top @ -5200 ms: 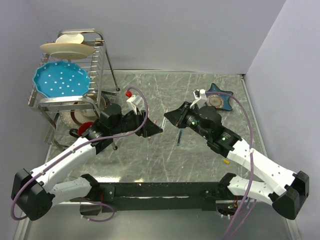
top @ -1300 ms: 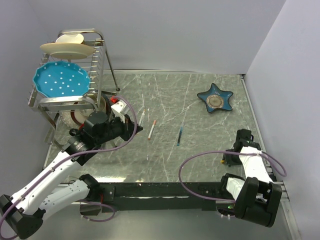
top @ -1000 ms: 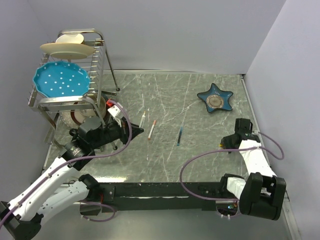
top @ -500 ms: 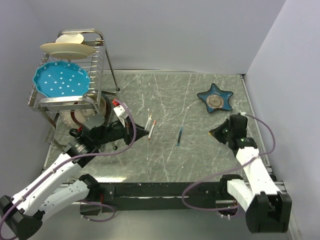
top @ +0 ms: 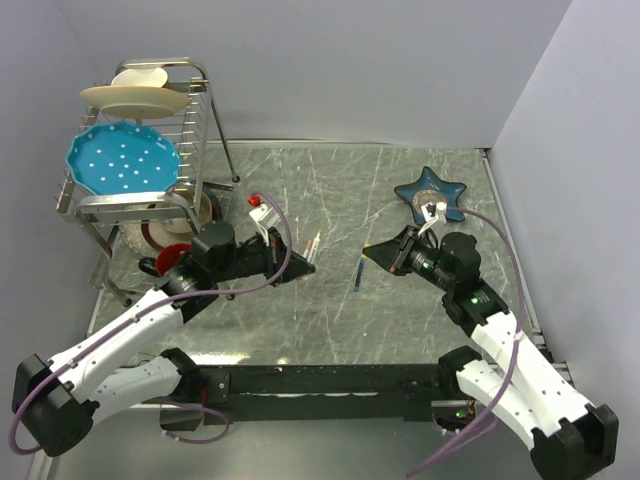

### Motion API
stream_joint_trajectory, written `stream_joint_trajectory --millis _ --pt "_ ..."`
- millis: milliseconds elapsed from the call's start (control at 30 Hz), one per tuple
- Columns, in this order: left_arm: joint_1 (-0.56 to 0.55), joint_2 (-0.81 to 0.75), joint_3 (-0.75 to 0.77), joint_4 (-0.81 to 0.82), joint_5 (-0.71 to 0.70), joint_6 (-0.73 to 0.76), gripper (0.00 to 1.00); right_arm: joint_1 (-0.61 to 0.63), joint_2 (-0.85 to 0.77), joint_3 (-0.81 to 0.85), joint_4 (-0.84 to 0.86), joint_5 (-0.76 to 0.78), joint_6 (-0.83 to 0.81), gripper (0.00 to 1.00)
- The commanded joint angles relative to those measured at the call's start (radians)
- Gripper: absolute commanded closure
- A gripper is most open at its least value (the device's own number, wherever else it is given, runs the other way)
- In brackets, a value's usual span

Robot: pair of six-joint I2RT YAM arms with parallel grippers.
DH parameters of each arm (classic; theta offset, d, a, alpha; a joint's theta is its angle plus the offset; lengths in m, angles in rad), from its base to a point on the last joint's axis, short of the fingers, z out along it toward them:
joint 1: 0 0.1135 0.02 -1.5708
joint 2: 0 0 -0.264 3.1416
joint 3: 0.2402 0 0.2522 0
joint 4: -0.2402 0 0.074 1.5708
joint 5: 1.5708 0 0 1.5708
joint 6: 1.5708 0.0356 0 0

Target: Insert the pens into the pen caps

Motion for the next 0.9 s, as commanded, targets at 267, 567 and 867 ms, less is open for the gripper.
stream_joint_trajectory --millis 267,567,867 --pt "-0.253 0.089 -0.019 0.241 -0.198 -0.161 0.99 0.02 -0.147 0.103 0.098 0.021 0.008 1.0" --pt "-0.314 0.092 -0.043 0.296 -0.235 -0.178 0.99 0.02 -0.191 0.099 0.102 0.005 0.047 1.0" --pt "-0.319 0.054 -0.046 0.271 -0.245 -0.13 0.99 0.021 -0.159 0.119 0.124 -0.064 0.067 1.0"
